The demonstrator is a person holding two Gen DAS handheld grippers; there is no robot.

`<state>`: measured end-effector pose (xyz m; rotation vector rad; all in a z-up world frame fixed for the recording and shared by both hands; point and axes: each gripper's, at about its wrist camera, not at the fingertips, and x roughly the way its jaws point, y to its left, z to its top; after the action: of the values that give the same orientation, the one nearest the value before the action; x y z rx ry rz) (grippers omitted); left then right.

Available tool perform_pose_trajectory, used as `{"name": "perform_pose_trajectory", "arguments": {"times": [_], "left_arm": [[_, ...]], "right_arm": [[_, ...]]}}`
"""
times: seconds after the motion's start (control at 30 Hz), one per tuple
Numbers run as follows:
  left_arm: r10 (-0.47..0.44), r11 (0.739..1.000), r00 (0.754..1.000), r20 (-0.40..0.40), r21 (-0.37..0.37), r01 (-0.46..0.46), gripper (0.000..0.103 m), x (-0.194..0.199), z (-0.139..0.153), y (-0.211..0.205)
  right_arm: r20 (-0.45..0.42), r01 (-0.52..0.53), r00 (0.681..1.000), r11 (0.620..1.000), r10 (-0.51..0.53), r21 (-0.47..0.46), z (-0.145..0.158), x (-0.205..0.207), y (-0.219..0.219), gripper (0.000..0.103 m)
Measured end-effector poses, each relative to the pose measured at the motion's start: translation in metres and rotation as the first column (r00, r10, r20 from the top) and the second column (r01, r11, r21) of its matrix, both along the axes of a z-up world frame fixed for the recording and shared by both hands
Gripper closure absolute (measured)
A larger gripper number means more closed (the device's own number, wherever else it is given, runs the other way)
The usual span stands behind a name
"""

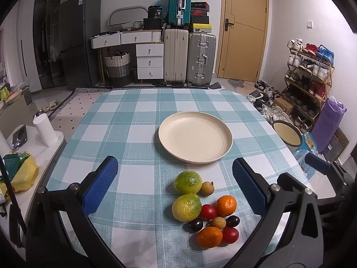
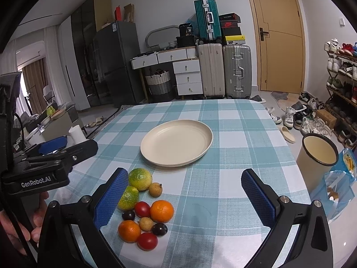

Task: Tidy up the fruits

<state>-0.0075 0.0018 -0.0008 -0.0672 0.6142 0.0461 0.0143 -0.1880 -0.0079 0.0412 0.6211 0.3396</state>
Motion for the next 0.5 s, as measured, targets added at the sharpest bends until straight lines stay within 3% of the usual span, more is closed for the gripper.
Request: {"name": "perform_pose_trajectory", "arguments": {"times": [0.5], "left_arm": [[-0.003, 1.0, 1.0, -0.005, 0.003, 0.003, 0.001, -0.0023, 0.0008, -0.0016]], "right_arm": [[-0.001, 0.007, 1.0, 1.0, -0.007, 0.012, 0.0003, 0.0018, -0.0049, 0.0]]}}
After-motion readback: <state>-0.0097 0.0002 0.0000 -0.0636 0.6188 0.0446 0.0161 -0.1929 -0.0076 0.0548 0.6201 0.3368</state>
